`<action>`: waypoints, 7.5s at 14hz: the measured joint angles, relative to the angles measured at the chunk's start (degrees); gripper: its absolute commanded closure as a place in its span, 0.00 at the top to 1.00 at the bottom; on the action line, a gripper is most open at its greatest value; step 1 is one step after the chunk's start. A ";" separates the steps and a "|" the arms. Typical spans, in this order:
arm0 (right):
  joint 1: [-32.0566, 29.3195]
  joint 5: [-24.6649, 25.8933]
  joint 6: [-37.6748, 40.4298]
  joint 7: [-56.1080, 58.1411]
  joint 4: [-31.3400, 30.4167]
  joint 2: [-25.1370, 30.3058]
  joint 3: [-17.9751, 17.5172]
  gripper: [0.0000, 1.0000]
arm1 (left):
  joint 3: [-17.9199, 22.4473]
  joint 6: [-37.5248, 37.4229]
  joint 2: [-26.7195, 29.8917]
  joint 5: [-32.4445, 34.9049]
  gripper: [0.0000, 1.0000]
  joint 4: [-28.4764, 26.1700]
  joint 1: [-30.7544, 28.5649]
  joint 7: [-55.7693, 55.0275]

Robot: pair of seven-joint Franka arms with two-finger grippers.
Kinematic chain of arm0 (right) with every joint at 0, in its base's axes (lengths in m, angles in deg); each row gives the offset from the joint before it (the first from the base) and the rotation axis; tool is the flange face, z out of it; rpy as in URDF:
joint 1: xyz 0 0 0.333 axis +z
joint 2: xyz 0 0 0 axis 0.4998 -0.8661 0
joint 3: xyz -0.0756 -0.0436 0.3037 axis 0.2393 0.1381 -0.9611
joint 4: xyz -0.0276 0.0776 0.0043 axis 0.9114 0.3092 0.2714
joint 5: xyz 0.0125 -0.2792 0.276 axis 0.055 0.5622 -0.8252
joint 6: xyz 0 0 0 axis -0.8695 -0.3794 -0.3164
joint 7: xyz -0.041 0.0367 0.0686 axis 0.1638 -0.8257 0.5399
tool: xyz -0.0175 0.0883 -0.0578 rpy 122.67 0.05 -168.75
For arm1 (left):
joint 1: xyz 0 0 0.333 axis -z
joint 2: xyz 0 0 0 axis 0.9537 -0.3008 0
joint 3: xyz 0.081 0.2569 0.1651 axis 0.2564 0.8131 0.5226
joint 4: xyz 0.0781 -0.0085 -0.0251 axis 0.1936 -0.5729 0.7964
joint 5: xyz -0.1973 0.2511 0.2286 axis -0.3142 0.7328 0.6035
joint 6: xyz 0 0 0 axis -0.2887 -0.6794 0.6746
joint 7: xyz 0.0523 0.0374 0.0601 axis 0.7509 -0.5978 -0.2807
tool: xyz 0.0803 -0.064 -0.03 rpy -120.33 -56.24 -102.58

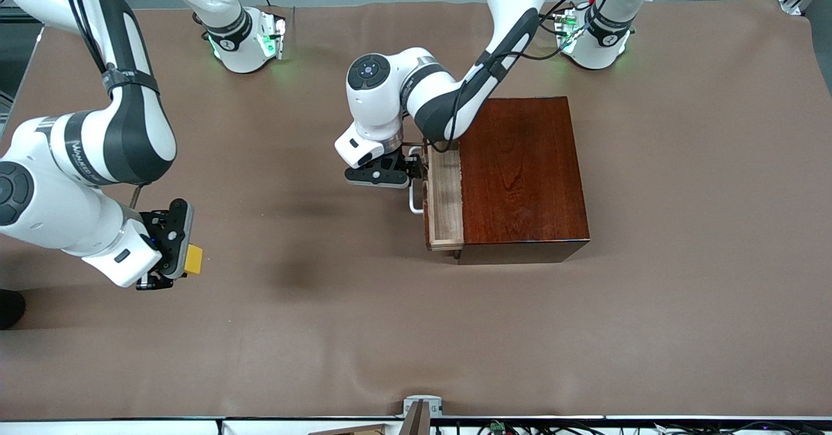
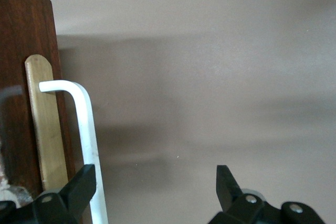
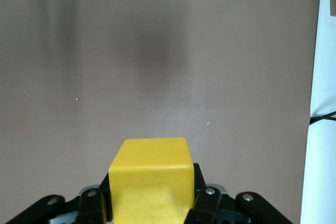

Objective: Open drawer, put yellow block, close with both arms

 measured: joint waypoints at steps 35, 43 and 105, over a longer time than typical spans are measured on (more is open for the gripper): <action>0.00 0.00 1.03 2.23 0.08 0.89 -0.14 0.00 | -1.12 4.30 -0.41 -0.34 1.00 -0.35 0.07 0.01; 0.03 0.00 1.11 3.19 0.08 0.90 -1.90 0.00 | -1.16 4.56 1.52 -4.15 1.00 1.71 -0.59 -0.01; 11.22 -3.65 13.48 -46.15 0.48 11.24 24.30 1.00 | -20.68 -4.85 15.41 -9.12 1.00 -3.74 -25.01 54.39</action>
